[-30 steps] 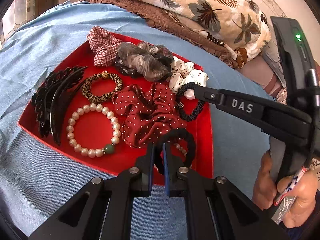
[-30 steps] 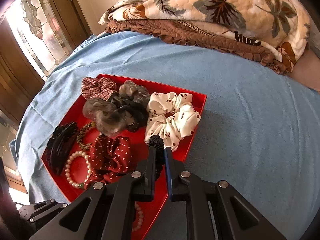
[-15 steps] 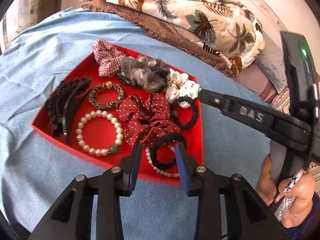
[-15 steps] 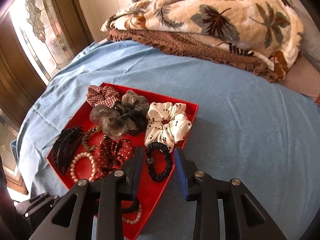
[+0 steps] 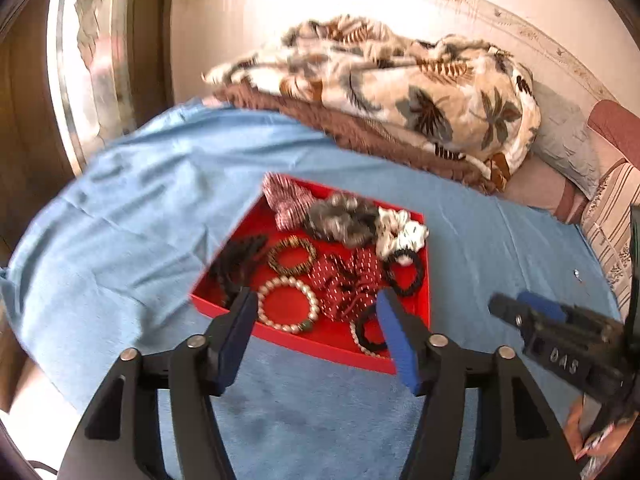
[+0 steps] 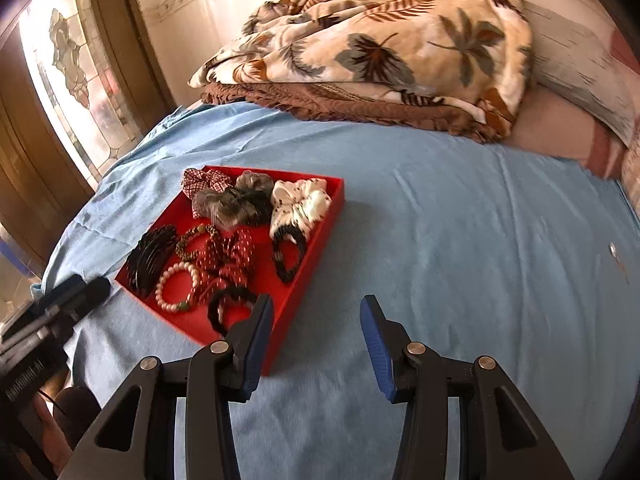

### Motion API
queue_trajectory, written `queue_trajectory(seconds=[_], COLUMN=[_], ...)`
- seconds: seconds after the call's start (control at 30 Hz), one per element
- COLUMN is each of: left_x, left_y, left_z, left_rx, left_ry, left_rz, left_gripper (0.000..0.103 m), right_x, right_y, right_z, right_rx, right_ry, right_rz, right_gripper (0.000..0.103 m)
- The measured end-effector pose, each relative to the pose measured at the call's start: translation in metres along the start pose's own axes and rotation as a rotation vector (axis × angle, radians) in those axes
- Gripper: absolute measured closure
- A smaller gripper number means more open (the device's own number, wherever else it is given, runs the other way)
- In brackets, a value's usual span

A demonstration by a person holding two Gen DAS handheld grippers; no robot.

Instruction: Organize jewelry

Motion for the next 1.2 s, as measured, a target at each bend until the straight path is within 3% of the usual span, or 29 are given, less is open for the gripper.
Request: queue_trajectory(seconds=[0.17, 0.53, 0.9, 1.07, 1.2], left_x=[-0.008, -0.016, -0.026, -0.035, -0.041], left_y=[-0.004, -0.016, -0.020, -0.016, -0.010], left_z=[-0.029, -0.070, -0.104, -0.131, -0.149], left_rx=[-0.044, -0.097, -0.152, -0.192, -0.242], left_ry=[-0.071, -0.161, -0.274, -0.391, -0.457], left_rz=[0.030, 0.067, 0.079, 0.069, 0.047], left_gripper=[0.027, 0.023, 0.009, 0.000, 0.000], right_x=[0.013, 0.022, 0.027, 0.029, 0.028], right_y=[-0.005, -0.002, -0.012, -0.013, -0.011], right_z=[-0.025, -0.069, -0.098, -0.108, -0.115], right_rx=[0.014, 0.026, 0.050, 0.066, 0.075], right_ry=[-0.034, -0.108, -0.160, -0.183, -0.205], right_rz=[0.014, 0.016, 0.054, 0.052, 0.045], right_gripper=[0.054, 0.052, 0.041, 0.040, 0.039])
Point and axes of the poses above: each gripper's, at about its wrist camera, not at the fingertips, and z roughly the way its jaws point, y to its left, x to its underside, the point moved 10 cm from there along z, roughly the way its jaws point, and after that the axes turned 3 degrees about x, right-handed, at the moved point
